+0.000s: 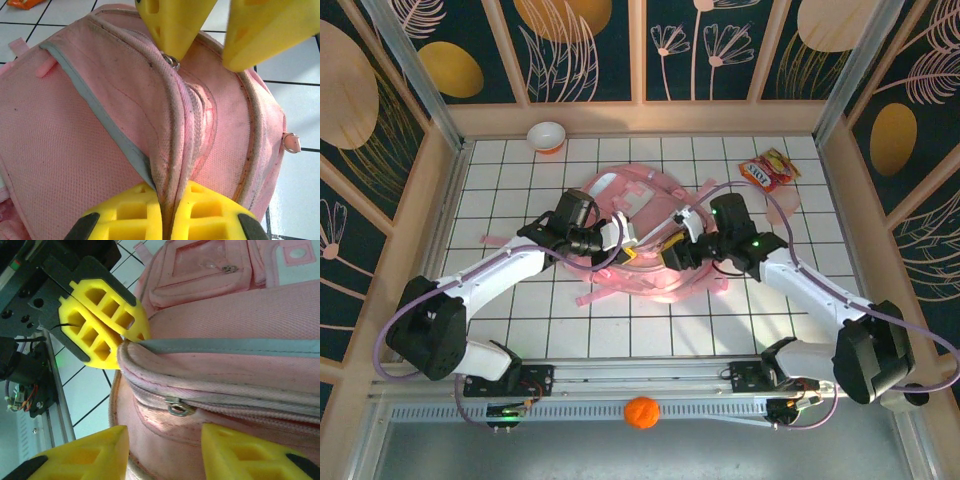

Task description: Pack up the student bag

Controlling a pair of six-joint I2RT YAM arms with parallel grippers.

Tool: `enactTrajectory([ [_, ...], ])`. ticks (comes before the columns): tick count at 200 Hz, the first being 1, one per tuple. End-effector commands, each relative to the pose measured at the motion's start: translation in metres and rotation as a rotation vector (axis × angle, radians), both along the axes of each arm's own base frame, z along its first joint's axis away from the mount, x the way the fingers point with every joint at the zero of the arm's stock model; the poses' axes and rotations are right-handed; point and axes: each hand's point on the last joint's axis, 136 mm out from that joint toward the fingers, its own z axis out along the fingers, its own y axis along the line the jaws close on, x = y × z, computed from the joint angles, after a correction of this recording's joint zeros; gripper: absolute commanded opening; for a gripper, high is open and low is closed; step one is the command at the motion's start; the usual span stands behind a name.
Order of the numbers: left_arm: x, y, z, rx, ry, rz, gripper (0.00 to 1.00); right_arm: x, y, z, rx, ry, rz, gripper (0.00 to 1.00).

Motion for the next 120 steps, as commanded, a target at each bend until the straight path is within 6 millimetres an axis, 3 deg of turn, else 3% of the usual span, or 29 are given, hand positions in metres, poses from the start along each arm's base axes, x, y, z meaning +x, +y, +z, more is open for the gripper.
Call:
enactTrajectory([
  [1, -0.001, -0.006, 0.023, -0.072, -0.039, -0.038, 0.0, -0.004, 0.004, 0.013, 0.037, -0.016, 0.045, 0.3],
  [27, 0.001, -0.005, 0.02, -0.058, -0.047, -0.022, 0.0, -0.009, 0.001, 0.016, 0.04, -0.013, 0.043, 0.07],
  [54, 0.005, -0.005, 0.021, -0.056, -0.053, -0.008, 0.0, -0.018, 0.0, 0.017, 0.05, 0.019, 0.055, 0.0],
  [88, 0.006, -0.007, 0.025, -0.065, -0.058, -0.013, 0.0, -0.02, -0.004, 0.013, 0.039, 0.041, 0.029, 0.0],
  [120, 0.005, -0.008, 0.027, -0.073, -0.058, -0.026, 0.0, 0.001, -0.017, 0.013, -0.012, -0.009, -0.071, 0.28],
])
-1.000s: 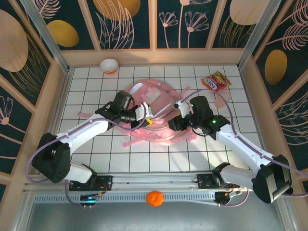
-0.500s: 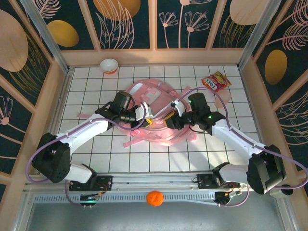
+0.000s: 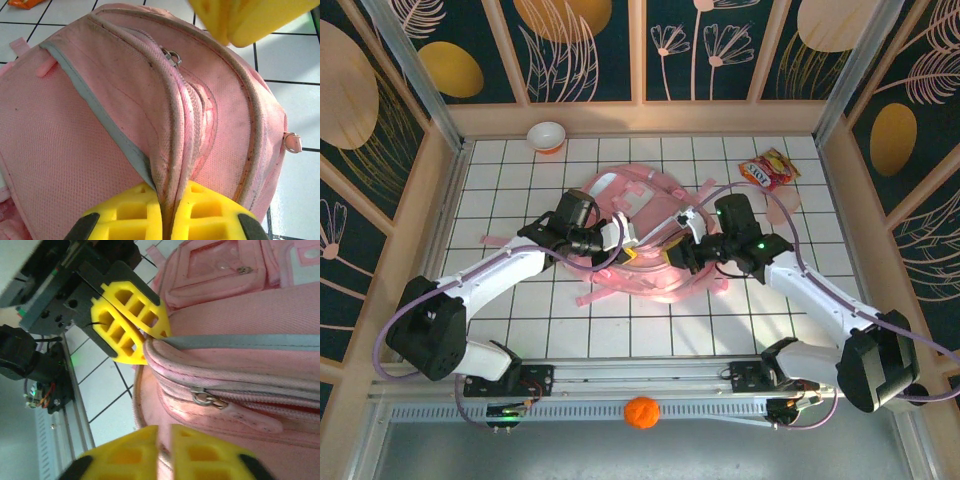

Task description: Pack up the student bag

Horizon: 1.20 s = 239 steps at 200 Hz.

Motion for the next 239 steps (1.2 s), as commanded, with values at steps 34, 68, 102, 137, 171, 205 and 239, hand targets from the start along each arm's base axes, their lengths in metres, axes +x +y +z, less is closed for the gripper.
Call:
enactTrajectory([
  [34, -0.002, -0.011, 0.03, -0.107, -0.06, -0.063, 0.0, 0.026, -0.02, 0.008, 0.002, -0.103, -0.094, 0.48],
  [68, -0.001, -0.009, 0.029, -0.096, -0.075, -0.061, 0.0, 0.035, -0.005, 0.019, 0.115, 0.006, -0.068, 0.65],
  [102, 0.005, -0.009, 0.028, -0.083, -0.08, -0.035, 0.18, 0.037, -0.001, 0.016, 0.155, 0.111, -0.103, 0.64],
  [137, 0.003, -0.02, 0.035, -0.105, -0.061, -0.025, 0.56, 0.037, 0.002, 0.024, 0.218, 0.12, -0.115, 0.56],
  [171, -0.007, -0.036, 0.024, -0.059, -0.094, -0.032, 0.69, 0.039, 0.003, 0.024, 0.219, 0.119, -0.122, 0.54],
  [205, -0.016, -0.049, 0.008, -0.016, -0.077, -0.055, 0.74, 0.037, -0.001, 0.021, 0.2, 0.117, -0.133, 0.54],
  [239, 0.003, -0.046, -0.003, 0.015, -0.105, 0.055, 0.47, 0.028, -0.011, 0.023, 0.177, 0.057, -0.146, 0.56],
])
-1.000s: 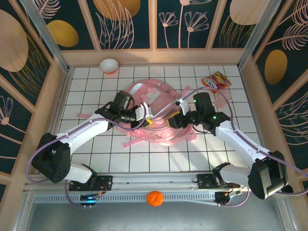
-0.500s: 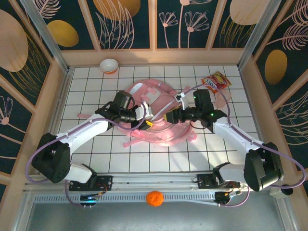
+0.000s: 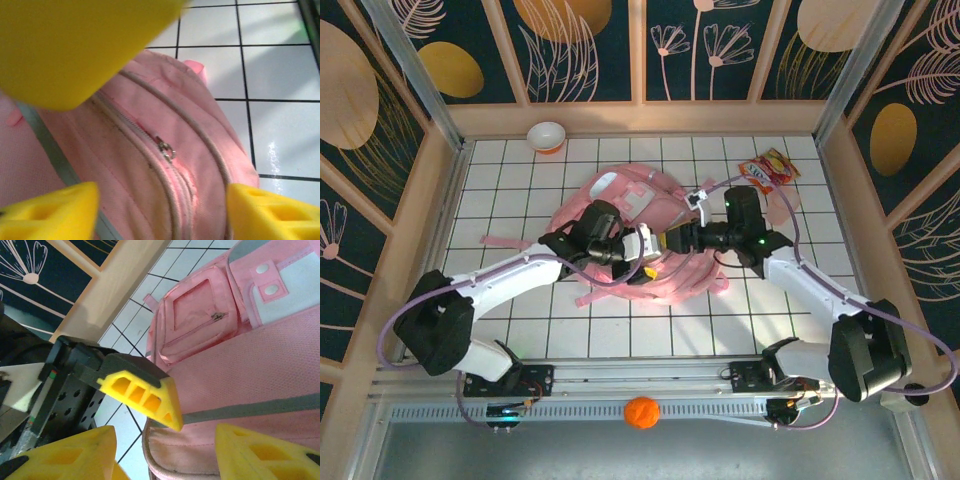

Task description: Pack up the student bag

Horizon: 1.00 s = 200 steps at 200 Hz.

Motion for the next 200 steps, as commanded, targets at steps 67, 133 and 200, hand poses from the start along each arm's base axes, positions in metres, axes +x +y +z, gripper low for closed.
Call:
enactTrajectory([
  [67, 0.001, 0.017, 0.015, -0.213, 0.084, 0.05, 0.0, -0.021, -0.033, 0.009, -0.108, -0.313, -0.021, 0.6],
  [133, -0.008, 0.028, 0.042, -0.362, 0.11, -0.014, 0.0, -0.031, -0.023, -0.027, -0.284, -0.479, 0.155, 0.58],
  [200, -0.009, 0.027, 0.046, -0.371, 0.1, -0.026, 0.0, -0.027, 0.0, -0.037, -0.313, -0.647, 0.209, 0.54],
])
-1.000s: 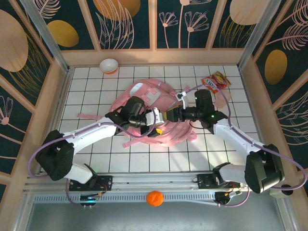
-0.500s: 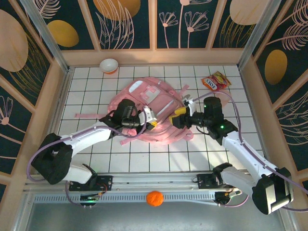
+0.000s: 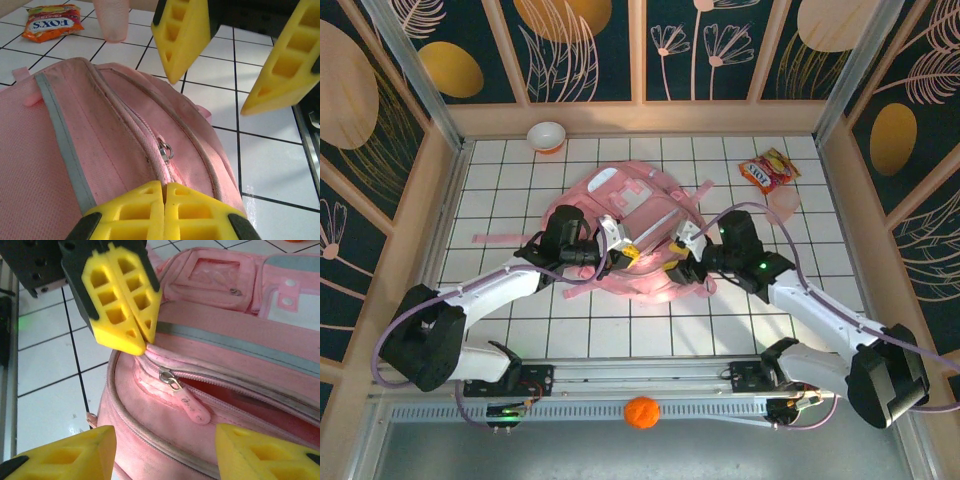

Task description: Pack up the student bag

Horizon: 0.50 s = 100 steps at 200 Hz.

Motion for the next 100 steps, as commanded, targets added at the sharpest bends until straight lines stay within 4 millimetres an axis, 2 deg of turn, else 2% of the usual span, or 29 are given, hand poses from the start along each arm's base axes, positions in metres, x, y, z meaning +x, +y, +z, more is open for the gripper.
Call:
enactTrajectory([
  [1, -0.012, -0.008, 0.034, -0.109, -0.06, -0.091, 0.0, 0.012, 0.003, -0.003, -0.011, -0.098, -0.005, 0.54],
  [29, -0.012, -0.009, 0.034, -0.102, -0.063, -0.099, 0.0, 0.014, 0.009, -0.012, -0.033, -0.103, 0.009, 0.54],
  [66, -0.012, -0.01, 0.035, -0.101, -0.06, -0.11, 0.0, 0.017, 0.017, -0.008, -0.013, -0.128, 0.017, 0.54],
  [100, -0.009, -0.012, 0.038, -0.104, -0.068, -0.109, 0.0, 0.015, 0.022, -0.017, -0.02, -0.096, 0.042, 0.5],
])
